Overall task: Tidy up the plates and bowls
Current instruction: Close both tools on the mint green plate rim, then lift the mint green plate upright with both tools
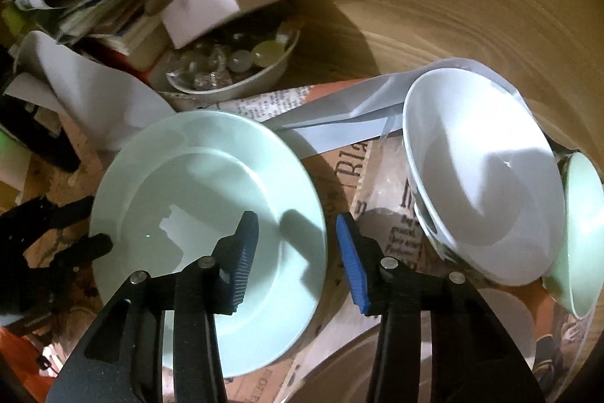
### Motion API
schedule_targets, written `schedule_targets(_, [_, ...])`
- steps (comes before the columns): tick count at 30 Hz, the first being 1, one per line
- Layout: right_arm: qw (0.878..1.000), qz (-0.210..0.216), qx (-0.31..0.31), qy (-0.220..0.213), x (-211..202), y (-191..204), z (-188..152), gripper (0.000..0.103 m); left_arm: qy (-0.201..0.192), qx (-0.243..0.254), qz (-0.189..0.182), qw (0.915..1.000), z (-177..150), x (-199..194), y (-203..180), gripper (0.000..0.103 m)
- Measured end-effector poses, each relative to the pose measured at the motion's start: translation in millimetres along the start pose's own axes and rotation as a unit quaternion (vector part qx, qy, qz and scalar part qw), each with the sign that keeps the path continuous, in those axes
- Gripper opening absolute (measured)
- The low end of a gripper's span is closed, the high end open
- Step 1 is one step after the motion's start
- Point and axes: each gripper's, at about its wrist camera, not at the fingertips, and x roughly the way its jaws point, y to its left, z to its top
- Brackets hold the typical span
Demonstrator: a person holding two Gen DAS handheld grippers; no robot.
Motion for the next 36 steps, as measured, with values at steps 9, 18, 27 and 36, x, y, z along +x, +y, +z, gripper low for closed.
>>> schedule_targets(9, [0.999, -0.006, -0.023, 0.021, 6.5, 10.1, 7.2, 0.030, 0.018, 0.000, -0.013, 0.9998, -0.7, 4.7, -1.0, 0.033])
schedule_targets(18, [0.999, 0.009, -0.041, 0.025, -5.5, 36.5, -11.6, 0.030, 0.016, -0.012, 0.005, 0.9998, -5.2, -2.9, 13.7, 0.032])
schedule_targets(27, [0.998, 0.028, -0.048, 0.015, -15.8, 64.7, -40.0, 0.030, 0.014, -0.003, 0.038, 0.9992, -14.9, -11.7, 28.5, 0.032])
schedule_targets(36, [0.996, -0.032, -0.078, -0.001, -10.0, 97.0, -65.9, 0.035, 0.017, 0.008, 0.043, 0.9989, -25.9, -20.2, 28.1, 0.032])
